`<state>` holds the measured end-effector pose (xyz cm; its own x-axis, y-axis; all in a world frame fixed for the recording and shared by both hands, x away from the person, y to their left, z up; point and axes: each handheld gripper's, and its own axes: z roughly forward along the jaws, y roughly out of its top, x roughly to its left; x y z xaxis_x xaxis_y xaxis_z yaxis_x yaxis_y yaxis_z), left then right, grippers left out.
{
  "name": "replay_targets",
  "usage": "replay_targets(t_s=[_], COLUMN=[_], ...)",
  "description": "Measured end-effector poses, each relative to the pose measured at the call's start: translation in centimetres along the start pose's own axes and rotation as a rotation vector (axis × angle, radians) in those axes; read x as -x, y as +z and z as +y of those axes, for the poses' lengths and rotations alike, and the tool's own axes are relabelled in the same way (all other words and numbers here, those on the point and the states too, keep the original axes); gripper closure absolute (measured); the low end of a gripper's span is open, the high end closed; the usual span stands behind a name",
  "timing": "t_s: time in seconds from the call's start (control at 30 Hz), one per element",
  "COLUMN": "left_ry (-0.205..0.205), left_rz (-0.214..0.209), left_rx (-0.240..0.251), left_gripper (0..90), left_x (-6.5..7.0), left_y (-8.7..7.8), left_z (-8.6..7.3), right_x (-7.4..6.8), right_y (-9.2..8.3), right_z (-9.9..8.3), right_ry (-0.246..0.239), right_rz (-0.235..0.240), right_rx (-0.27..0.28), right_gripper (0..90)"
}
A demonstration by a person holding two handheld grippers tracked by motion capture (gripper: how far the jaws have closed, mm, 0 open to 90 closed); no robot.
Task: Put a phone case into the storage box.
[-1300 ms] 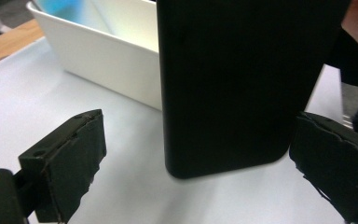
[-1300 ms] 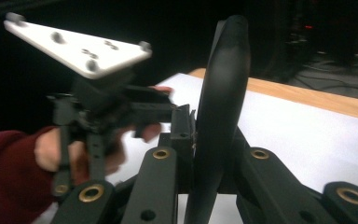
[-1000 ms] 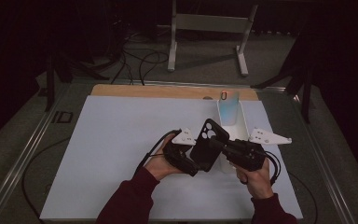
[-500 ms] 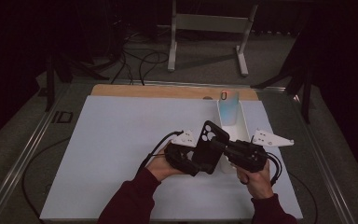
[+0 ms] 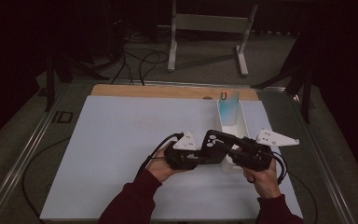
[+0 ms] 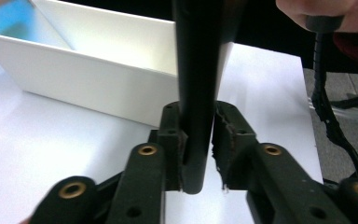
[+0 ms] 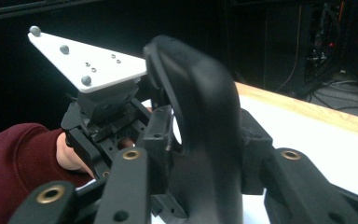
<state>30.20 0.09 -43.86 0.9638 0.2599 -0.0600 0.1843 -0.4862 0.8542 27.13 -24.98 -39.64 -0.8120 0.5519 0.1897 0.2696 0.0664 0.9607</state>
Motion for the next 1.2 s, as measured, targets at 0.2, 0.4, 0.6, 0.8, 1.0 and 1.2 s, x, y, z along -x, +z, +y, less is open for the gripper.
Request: replay_targets(t_s=[0.2, 0.4, 0.6, 0.8, 1.0, 1.2], left_ry=[0.008, 0.01, -0.009, -0.026, -0.037, -0.044], left_rz=[0.009, 0.022, 0.073, 0.114, 0.157, 0.173], left_rx=[0.0, 0.023, 0.03, 0.029, 0.025, 0.019], left_gripper=[79.7, 80.1, 80.4, 80.3, 80.3, 80.3], left_x=[0.1, 0.1, -0.1, -0.3, -0.3, -0.2], left_y=[-0.1, -0.5, -0.6, -0.5, -0.4, -0.2], left_z=[0.0, 0.0, 0.1, 0.1, 0.2, 0.2], right_x=[0.3, 0.4, 0.1, -0.7, -1.4, -1.8], right_y=[0.0, 0.1, 0.1, 0.6, 1.5, 2.4], right_z=[0.1, 0.1, 0.2, 0.5, 0.7, 1.1], right_ry=[0.013, 0.02, 0.023, 0.002, -0.002, 0.018], right_rz=[-0.023, -0.067, -0.137, -0.217, -0.267, -0.298], right_rx=[-0.009, -0.021, -0.028, -0.049, -0.062, -0.055], right_gripper=[46.7, 37.2, 21.9, 15.9, 15.6, 15.0])
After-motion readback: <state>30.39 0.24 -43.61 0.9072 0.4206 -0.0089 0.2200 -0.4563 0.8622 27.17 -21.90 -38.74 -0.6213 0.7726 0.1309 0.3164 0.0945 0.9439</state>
